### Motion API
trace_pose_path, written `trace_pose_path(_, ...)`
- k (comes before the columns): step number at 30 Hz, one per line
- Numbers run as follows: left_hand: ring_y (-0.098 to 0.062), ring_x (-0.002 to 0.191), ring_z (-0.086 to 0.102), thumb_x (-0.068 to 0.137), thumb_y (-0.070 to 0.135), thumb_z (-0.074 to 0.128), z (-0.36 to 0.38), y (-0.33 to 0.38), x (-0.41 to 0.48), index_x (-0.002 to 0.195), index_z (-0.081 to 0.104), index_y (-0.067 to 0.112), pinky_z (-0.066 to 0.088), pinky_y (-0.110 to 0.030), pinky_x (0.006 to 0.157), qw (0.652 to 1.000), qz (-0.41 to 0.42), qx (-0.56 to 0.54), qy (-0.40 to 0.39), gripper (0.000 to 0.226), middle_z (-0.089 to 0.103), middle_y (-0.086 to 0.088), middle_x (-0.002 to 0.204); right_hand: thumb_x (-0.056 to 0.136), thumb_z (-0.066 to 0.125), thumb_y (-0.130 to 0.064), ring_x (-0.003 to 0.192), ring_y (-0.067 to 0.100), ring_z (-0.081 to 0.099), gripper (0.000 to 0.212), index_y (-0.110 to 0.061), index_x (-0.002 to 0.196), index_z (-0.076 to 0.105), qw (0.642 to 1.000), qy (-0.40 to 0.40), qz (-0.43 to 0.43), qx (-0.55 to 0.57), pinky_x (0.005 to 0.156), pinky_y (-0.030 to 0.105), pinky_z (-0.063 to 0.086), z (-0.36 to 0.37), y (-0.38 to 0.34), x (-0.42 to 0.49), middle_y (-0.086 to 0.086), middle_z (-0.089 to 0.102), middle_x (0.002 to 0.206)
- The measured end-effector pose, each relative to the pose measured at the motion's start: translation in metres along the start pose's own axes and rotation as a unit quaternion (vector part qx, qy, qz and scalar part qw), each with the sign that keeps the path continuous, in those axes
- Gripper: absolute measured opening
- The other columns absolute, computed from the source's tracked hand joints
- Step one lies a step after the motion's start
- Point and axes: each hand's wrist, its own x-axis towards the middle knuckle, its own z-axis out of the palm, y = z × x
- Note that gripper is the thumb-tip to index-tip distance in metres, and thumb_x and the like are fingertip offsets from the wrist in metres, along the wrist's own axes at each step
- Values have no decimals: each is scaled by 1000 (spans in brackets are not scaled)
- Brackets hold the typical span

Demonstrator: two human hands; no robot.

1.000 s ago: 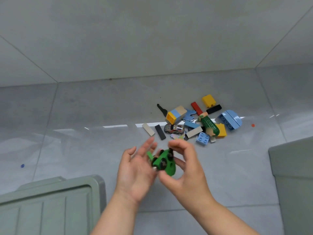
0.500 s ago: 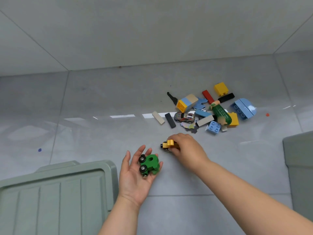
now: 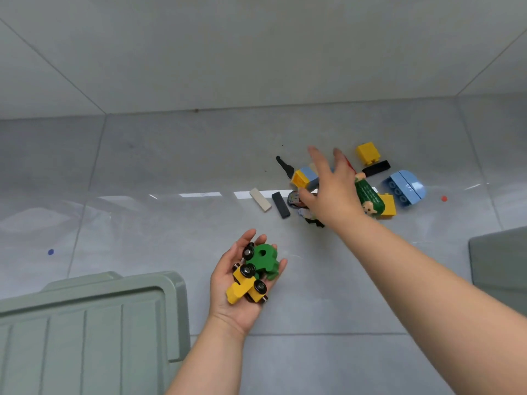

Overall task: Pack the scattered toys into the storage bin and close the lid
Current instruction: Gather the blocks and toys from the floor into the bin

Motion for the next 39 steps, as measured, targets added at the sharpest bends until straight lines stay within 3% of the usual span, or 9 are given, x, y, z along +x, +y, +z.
trace_pose_path(3, -30, 94, 63, 84, 33, 51, 12, -6, 1, 100, 74, 14, 52, -56, 80, 1000, -14, -16, 19, 34, 67, -12, 98, 89, 56, -34, 126, 40, 34, 52, -30, 137, 36, 991, -84, -40, -96, 100, 43, 37, 10, 15, 26, 20, 27, 144)
trace_pose_path(6, -33, 102, 61, 87, 45, 49, 23, -9, 6, 113, 68, 16, 48, -61, 83, 999, -20, -18, 39, 44, 65, -14, 109, 86, 63, -27, 117, 33, 44, 42, -27, 125, 49, 998, -11, -40, 40, 96, 37, 41, 7, 18, 13, 14, 39, 135)
trace_pose_path(11, -35, 108, 62, 61, 72, 59, 40, -6, 13, 127, 59, 17, 53, -52, 85, 990, -116, 54, -63, 85, 62, -16, 125, 67, 78, -41, 124, -3, 34, 84, -47, 134, 28, 949, -74, -115, 285, 100, 14, 31, -27, -11, -76, -19, 41, 130)
trace_pose_path(15, -29, 104, 66, 39, 51, 89, 42, -10, 9, 114, 69, 12, 56, -40, 82, 973, -158, 81, -147, 86, 64, -16, 120, 61, 56, -69, 129, 0, 21, 87, -36, 138, 33, 966, -74, -229, 99, 105, 19, 17, -25, -13, -106, -19, 39, 137)
trace_pose_path(18, -31, 87, 70, 30, 30, 94, 38, -19, 3, 91, 76, 9, 58, -43, 68, 977, -147, 95, -121, 67, 70, -18, 98, 62, 46, -75, 135, 1, 10, 84, -38, 138, 36, 958, -131, -212, 141, 110, 21, 8, -30, -5, -90, -20, 28, 146)
trace_pose_path(21, -38, 93, 67, 28, 25, 93, 35, -20, 0, 87, 76, 9, 54, -56, 72, 986, -108, 89, -95, 63, 69, -19, 103, 83, 54, -54, 130, 10, 32, 56, -30, 133, 46, 972, -32, -86, 217, 109, 31, 29, -25, 16, -52, -7, 43, 140)
trace_pose_path(27, -44, 100, 64, 28, 23, 95, 25, -10, -2, 87, 76, 12, 52, -61, 77, 995, -69, 43, -58, 64, 68, -18, 108, 90, 54, -29, 116, 25, 45, 43, -22, 132, 48, 994, -14, -77, -82, 91, 34, 37, 15, 42, -21, 3, 55, 128)
trace_pose_path(33, -43, 100, 64, 29, 35, 95, 20, -9, -1, 101, 73, 13, 52, -60, 78, 997, -53, 19, -44, 78, 65, -21, 115, 73, 71, -29, 92, 3, 56, 31, -33, 101, 60, 924, 106, -35, 366, 81, 10, 40, -14, -1, -83, -13, 62, 96)
trace_pose_path(39, -37, 109, 61, 28, 65, 85, 18, -22, 4, 117, 64, 20, 48, -55, 93, 994, -52, 49, -87, 102, 63, -16, 119, 69, 66, -45, 83, 9, 49, 34, -28, 97, 61, 960, 164, -149, 169, 78, 21, 37, 11, -30, -150, -14, 58, 84)
